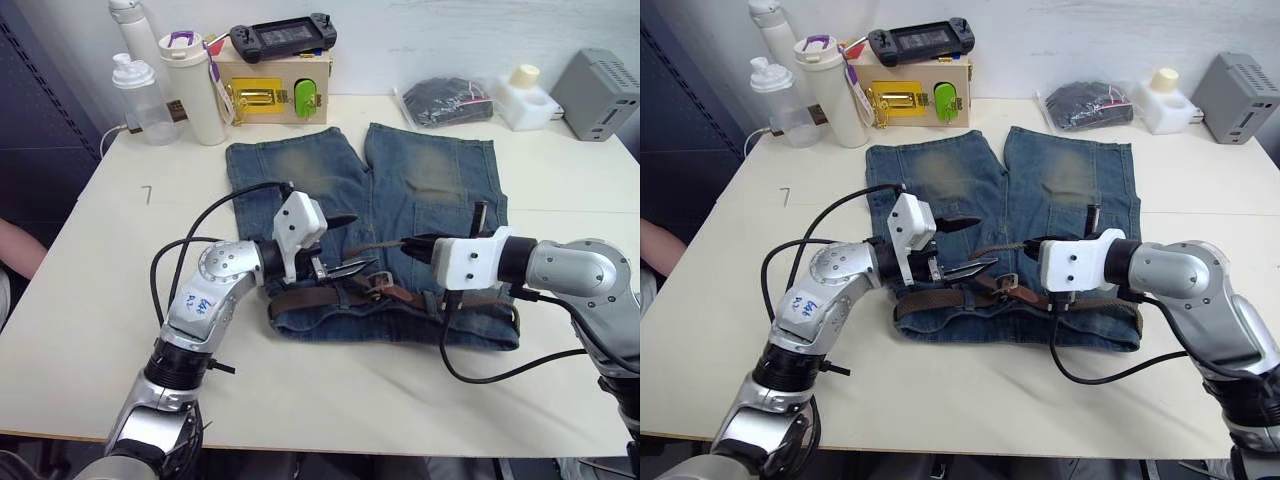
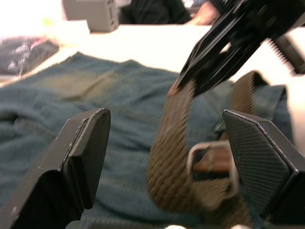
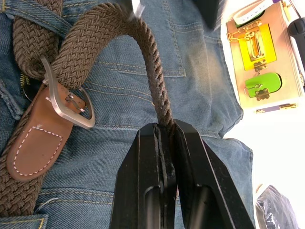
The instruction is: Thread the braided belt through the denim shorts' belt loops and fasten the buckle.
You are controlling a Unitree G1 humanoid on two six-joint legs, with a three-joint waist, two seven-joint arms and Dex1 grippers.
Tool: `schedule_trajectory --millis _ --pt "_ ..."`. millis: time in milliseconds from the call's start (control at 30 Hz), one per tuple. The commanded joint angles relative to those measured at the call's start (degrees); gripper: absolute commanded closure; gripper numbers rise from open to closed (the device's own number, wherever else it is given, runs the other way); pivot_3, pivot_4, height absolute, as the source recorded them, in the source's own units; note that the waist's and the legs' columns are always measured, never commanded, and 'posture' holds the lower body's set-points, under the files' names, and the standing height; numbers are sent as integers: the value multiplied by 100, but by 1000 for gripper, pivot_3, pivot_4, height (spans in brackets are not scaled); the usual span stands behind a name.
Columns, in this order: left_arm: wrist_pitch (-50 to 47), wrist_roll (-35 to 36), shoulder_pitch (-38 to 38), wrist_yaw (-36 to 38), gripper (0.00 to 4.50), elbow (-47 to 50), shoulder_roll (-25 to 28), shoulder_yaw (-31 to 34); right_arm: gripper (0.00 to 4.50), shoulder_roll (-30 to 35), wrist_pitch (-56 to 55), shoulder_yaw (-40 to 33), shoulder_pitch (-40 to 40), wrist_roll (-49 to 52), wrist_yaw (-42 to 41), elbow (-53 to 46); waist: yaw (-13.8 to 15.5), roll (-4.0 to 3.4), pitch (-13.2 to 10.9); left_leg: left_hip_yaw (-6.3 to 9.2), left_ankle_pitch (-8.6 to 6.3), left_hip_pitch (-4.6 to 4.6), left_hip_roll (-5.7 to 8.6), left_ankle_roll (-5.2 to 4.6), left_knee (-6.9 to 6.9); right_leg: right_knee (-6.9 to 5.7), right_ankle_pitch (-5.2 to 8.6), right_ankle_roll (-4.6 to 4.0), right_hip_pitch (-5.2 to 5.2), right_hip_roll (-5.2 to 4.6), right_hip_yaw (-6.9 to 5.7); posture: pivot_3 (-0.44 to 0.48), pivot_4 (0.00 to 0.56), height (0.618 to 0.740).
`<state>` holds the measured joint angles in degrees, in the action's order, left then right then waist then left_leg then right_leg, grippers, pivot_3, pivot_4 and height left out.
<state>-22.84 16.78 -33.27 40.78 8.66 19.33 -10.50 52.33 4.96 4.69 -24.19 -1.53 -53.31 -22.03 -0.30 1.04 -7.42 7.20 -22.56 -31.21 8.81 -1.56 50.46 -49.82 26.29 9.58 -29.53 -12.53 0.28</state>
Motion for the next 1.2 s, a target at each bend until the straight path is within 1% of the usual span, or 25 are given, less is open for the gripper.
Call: schedule_trajectory --millis 33,67,300,600,733,767,833,967,1067,1200 --pt "217 -100 -113 -68 928 -37 -71 56 4500 -36 -38 -92 -91 42 11 -149 0 0 0 0 0 -1 0 0 0 0 0 0 0 0 0 0 150 645" --pt "257 -130 -109 -46 1260 -59 -73 52 4500 -46 -20 -94 -96 49 8 -159 -1 0 0 0 0 -1 0 0 1 0 0 0 0 0 -1 0 150 645" --pt "328 -245 24 139 4451 18 -18 -128 4500 -92 103 -108 -103 87 2 -209 0 0 0 1 0 0 1 0 1 0 0 0 0 1 0 0 150 645" --pt "297 -338 66 114 4451 55 -6 -133 4500 -141 224 -128 -110 112 17 -259 2 0 0 1 0 0 0 0 1 0 0 0 0 0 0 0 150 645" --pt "326 -257 39 74 4451 115 -49 27 4500 -151 256 -118 -126 88 13 -259 -1 0 0 0 0 0 1 0 1 0 0 0 0 0 0 0 150 645" --pt "294 -204 28 91 3753 150 -49 68 4500 -152 255 -118 -126 85 15 -259 -1 0 0 1 0 0 1 0 1 0 0 0 0 0 0 0 150 645" --pt "280 -188 14 194 3037 233 29 60 4500 -151 248 -117 -125 76 20 -256 -2 0 0 1 0 0 0 0 1 0 0 0 0 1 -1 0 150 645" --pt "304 -344 -14 220 1199 224 129 -42 4500 -147 233 -110 -138 61 19 -229 -3 0 0 1 0 0 0 0 0 0 0 0 0 0 0 0 150 645" --pt "368 -514 -23 152 1199 153 146 -137 4500 -146 231 -110 -138 56 21 -228 4 0 0 1 0 0 1 0 1 0 0 0 0 0 0 0 150 645" --pt "420 -717 -95 24 1199 -92 42 -229 4500 -141 246 -129 -134 78 16 -279 4 0 0 1 0 0 1 0 2 0 0 0 1 0 0 0 150 645"
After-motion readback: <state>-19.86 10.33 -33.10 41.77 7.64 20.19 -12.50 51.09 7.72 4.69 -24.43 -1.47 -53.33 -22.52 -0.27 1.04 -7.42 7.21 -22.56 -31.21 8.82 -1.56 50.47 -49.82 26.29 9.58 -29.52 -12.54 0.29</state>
